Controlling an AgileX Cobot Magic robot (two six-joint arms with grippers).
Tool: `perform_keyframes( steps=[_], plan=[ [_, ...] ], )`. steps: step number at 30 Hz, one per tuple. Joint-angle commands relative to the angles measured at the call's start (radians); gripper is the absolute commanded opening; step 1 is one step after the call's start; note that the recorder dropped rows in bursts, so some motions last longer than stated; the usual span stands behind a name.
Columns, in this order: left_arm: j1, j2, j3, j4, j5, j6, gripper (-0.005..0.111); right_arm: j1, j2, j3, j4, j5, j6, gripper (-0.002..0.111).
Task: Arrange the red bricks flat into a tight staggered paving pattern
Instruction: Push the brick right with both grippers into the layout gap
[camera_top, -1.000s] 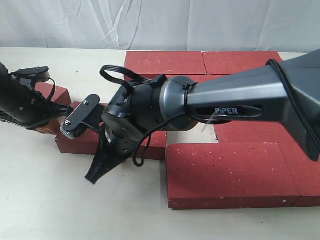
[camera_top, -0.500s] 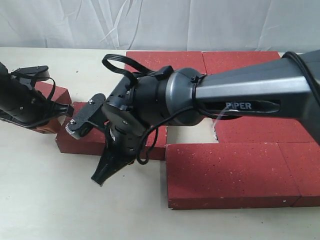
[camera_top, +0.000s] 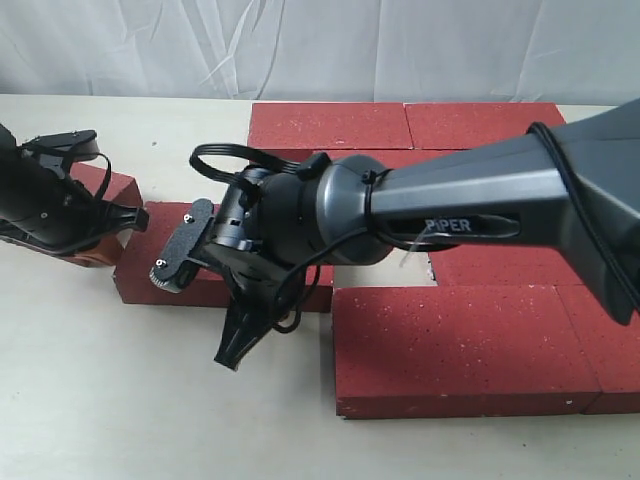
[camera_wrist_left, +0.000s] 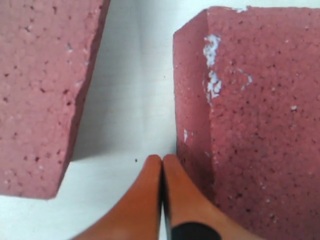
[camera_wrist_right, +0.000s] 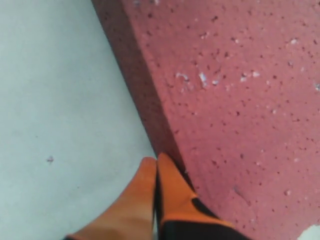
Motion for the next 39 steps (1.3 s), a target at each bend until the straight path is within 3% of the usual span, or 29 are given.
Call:
perform_keyframes(
  steps=[1, 16, 31, 39],
  plan=[
    [-0.004, -0.002, -0.003, -0.029, -0.006, 0.003, 0.0, -0.005, -0.004, -0.003, -0.041, 0.006, 0.006, -0.001],
    [-0.004, -0.002, -0.003, -0.078, 0.009, 0.011, 0.0, -0.005, -0.116, -0.003, 0.177, 0.006, 0.004, -0.001],
    [-0.004, -0.002, -0.003, -0.199, 0.073, 0.118, 0.0, -0.005, -0.217, -0.003, 0.177, 0.047, 0.01, -0.001],
    [-0.076, -0.002, -0.003, -0.204, 0.068, 0.134, 0.0, -0.011, -0.217, -0.003, 0.173, 0.054, 0.033, -0.001]
  ],
)
